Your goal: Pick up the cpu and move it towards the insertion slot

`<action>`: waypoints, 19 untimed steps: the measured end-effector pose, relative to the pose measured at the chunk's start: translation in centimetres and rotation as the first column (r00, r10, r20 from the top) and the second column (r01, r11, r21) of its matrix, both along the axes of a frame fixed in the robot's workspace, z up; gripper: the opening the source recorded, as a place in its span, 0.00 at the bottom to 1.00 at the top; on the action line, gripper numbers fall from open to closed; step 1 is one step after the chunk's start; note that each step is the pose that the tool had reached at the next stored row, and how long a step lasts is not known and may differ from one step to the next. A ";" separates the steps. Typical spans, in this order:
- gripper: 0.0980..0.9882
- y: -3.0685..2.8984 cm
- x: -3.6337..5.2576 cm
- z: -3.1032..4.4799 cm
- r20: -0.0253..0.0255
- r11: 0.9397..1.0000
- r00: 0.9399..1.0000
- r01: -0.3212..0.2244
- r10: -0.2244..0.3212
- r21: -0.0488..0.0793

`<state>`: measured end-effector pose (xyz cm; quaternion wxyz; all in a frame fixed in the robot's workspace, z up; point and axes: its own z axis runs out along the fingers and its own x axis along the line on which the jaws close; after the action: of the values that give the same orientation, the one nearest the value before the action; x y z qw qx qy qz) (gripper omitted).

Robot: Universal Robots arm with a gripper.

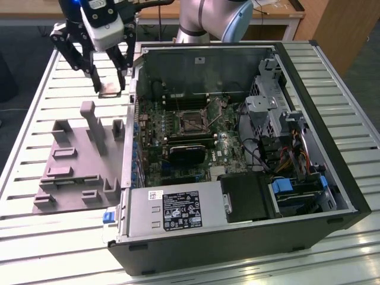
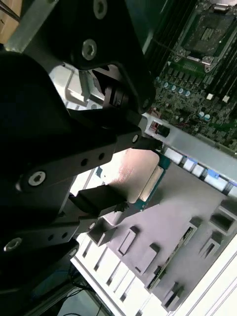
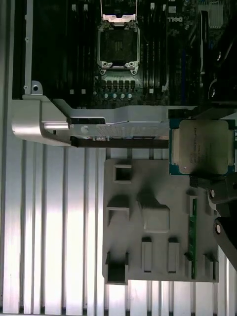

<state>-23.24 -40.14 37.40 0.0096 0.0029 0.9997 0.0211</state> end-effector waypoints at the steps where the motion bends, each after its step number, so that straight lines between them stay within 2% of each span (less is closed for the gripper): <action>1: 0.49 0.00 0.37 0.00 0.000 1.000 1.000 0.000 0.000 0.000; 19: 0.49 0.00 7.48 0.01 0.000 1.000 1.000 0.000 0.000 0.000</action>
<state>-15.76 -40.14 37.40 0.0095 0.0029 0.9997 0.0210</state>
